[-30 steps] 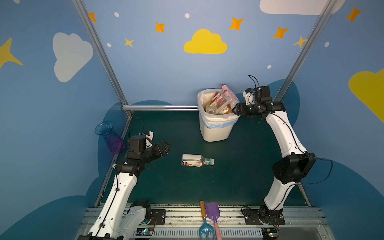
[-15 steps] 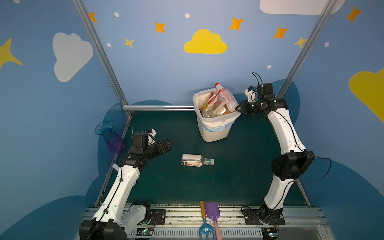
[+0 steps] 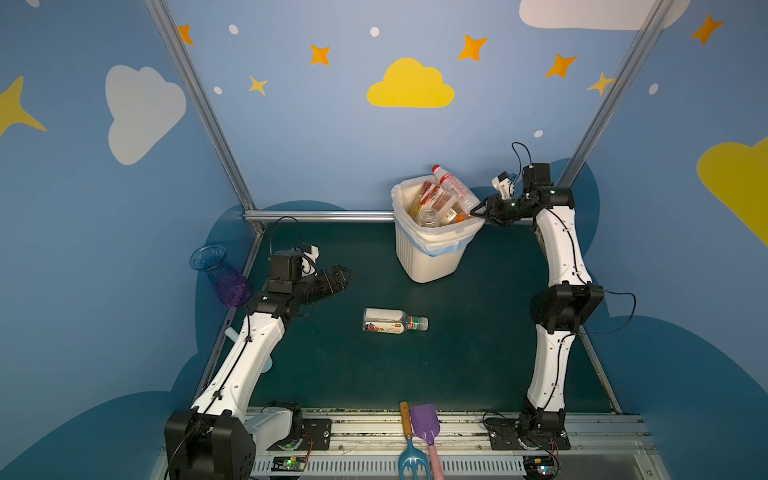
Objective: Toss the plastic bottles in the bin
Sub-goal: 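Withdraw the right arm while the left gripper reaches toward the green-cap bottle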
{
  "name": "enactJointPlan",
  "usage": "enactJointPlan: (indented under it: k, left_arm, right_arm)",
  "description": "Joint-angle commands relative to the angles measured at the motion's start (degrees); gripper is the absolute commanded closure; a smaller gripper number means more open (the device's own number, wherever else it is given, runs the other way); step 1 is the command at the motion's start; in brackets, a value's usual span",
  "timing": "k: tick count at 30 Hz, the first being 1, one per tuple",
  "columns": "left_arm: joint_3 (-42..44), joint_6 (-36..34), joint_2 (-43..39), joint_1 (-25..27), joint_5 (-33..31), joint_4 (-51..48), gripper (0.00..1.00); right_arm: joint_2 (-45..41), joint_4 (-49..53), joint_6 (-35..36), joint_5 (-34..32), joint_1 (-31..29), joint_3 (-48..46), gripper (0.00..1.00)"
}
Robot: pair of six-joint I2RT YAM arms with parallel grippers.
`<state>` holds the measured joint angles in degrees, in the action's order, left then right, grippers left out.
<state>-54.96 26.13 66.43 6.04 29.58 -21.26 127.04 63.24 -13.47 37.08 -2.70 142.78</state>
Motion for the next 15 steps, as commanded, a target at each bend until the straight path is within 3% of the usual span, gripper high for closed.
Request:
enactJointPlan:
  k: [1, 5, 11, 15]
  left_arm:
    - [0.0, -3.2, 0.7, 2.1, -1.0, -2.5, 0.00]
    - [2.1, -6.1, 0.9, 5.4, -3.1, -5.1, 0.00]
    - [4.6, -8.9, -1.5, 12.7, -10.0, -6.6, 0.00]
    - [5.5, -11.2, -2.1, 17.3, -15.5, -6.9, 0.00]
  right_arm:
    - [-5.8, -2.0, 1.8, -1.1, -0.8, -6.4, 0.46]
    - [-9.0, -3.5, 2.4, -4.2, -0.2, -8.9, 0.26]
    - [-17.7, -10.8, 0.7, -7.4, 0.7, -16.8, 0.22]
    - [-26.1, -13.3, 1.5, -13.3, 1.0, -23.4, 0.21]
